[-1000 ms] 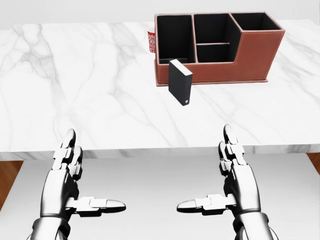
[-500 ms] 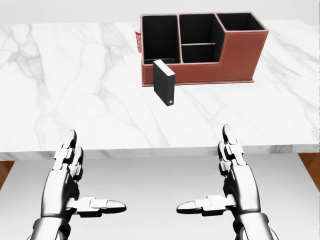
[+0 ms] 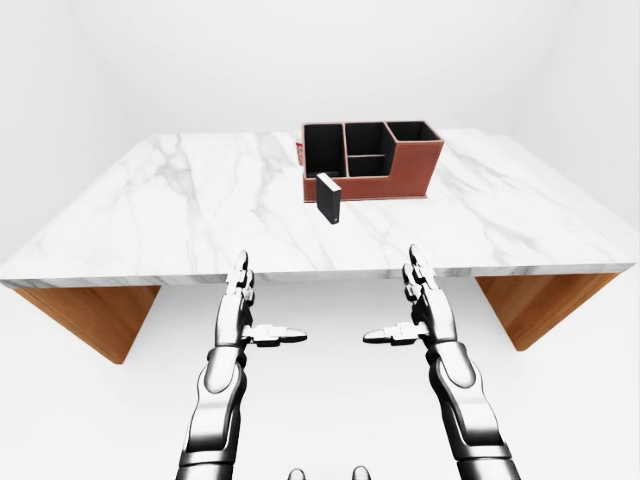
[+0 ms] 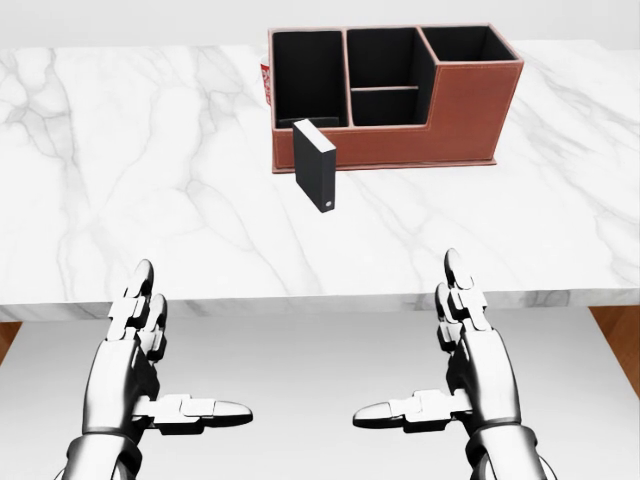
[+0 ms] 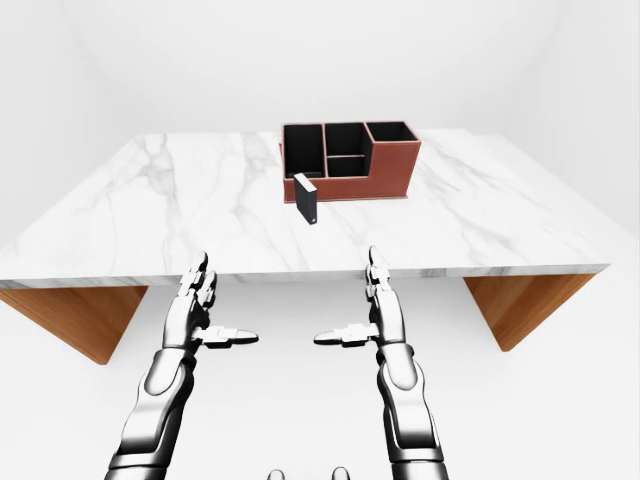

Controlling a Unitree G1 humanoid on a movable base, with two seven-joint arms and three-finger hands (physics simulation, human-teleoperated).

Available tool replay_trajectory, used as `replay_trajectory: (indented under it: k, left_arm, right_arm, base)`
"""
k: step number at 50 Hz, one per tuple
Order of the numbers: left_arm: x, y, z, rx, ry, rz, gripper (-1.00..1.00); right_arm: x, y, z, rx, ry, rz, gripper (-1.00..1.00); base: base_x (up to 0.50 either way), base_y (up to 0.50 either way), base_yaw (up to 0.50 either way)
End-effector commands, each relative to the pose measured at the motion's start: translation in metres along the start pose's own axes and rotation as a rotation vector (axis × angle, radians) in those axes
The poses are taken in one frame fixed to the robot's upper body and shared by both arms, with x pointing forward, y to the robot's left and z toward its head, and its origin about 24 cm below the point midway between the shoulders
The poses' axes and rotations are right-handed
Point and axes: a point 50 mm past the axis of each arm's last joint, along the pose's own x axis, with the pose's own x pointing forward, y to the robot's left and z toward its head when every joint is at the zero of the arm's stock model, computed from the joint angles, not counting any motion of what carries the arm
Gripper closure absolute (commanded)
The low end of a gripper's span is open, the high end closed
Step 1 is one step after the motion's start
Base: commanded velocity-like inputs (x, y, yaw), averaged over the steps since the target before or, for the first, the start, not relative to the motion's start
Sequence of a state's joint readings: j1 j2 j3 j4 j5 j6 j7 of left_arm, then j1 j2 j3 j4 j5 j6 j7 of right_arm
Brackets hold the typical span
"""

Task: Pick up the book and place it in the right compartment of the caddy.

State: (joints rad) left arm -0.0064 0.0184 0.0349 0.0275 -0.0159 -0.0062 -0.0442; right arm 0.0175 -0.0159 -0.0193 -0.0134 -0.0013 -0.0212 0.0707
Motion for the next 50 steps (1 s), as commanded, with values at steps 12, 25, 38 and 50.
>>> replay_trajectory:
  k: [12,25,38,50]
  left_arm:
    - [0.000,0.000,-0.001,0.000,0.003,0.001,-1.00]
    - [0.001,0.000,-0.001,0.000,0.005,0.001,-1.00]
    - [0.000,0.001,-0.002,-0.001,0.005,0.002,-1.00]
    - [0.000,0.000,-0.001,0.000,0.005,0.002,-1.00]
  right_arm:
    - [0.000,0.001,-0.001,-0.004,0.006,0.005,-1.00]
    - [0.001,0.001,-0.002,-0.005,0.008,0.006,-1.00]
    - [0.000,0.002,-0.001,-0.006,0.006,0.009,-1.00]
    - [0.000,0.002,-0.002,-0.008,0.004,0.010,-1.00]
  base:
    - [0.00,0.00,0.00]
    - [0.00,0.00,0.00]
    - [0.16,-0.07,0.00]
    - [0.31,-0.18,0.00]
